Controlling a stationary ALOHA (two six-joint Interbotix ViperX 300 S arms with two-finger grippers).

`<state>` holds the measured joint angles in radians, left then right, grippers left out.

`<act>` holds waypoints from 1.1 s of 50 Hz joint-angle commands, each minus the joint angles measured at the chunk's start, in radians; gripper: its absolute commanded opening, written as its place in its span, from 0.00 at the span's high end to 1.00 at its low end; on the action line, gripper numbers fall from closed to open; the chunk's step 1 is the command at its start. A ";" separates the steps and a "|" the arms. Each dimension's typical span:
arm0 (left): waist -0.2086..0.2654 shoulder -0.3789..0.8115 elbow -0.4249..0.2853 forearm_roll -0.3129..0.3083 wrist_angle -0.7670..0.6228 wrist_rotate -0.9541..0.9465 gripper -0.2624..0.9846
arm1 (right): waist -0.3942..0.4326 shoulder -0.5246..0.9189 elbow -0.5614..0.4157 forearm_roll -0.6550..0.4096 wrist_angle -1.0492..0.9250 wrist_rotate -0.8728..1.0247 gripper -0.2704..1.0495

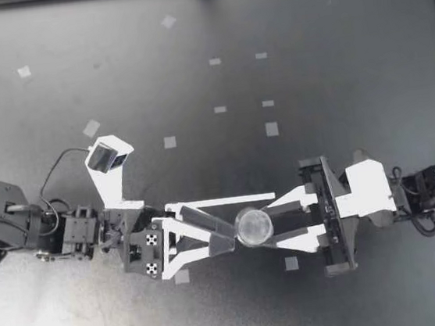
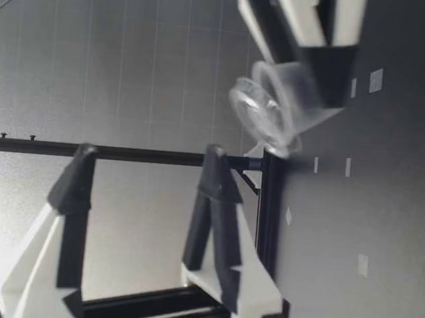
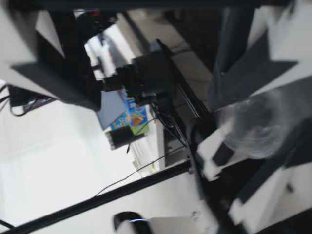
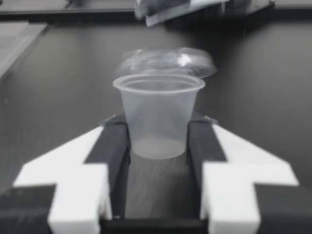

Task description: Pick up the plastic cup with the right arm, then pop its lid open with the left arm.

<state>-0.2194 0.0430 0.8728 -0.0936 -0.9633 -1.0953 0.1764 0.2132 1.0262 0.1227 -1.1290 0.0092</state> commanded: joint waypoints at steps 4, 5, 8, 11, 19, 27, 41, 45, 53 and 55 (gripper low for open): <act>0.026 -0.044 -0.008 0.003 -0.003 0.137 0.14 | -0.006 -0.021 0.005 0.002 0.018 0.034 0.54; 0.029 -0.046 -0.006 0.003 -0.002 0.164 0.14 | -0.006 -0.028 0.006 0.002 0.020 0.035 0.54; 0.032 -0.052 0.003 0.003 0.005 0.273 0.14 | -0.003 -0.043 0.015 0.002 0.026 0.041 0.54; 0.034 -0.057 0.006 0.003 0.014 0.399 0.14 | 0.000 -0.074 0.028 0.002 0.031 0.044 0.54; 0.034 -0.060 0.009 0.002 0.080 0.724 0.14 | 0.002 -0.166 0.034 0.000 0.018 0.026 0.54; 0.034 -0.060 0.017 0.000 0.155 1.034 0.14 | 0.002 -0.230 0.031 -0.003 -0.005 0.018 0.54; 0.032 -0.084 0.015 -0.014 0.156 1.160 0.14 | 0.002 -0.227 0.029 -0.003 -0.035 0.018 0.54; 0.034 -0.084 0.018 -0.014 0.156 1.155 0.14 | 0.002 -0.218 0.028 -0.003 -0.035 0.018 0.54; 0.034 -0.084 0.018 -0.015 0.156 1.155 0.14 | 0.002 -0.209 0.025 -0.003 -0.032 0.017 0.54; 0.032 -0.084 0.018 -0.014 0.156 1.157 0.14 | 0.002 -0.207 0.025 -0.005 -0.031 0.017 0.54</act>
<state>-0.1887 -0.0169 0.8989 -0.1074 -0.8007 0.0614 0.1779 0.0123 1.0677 0.1212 -1.1551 0.0276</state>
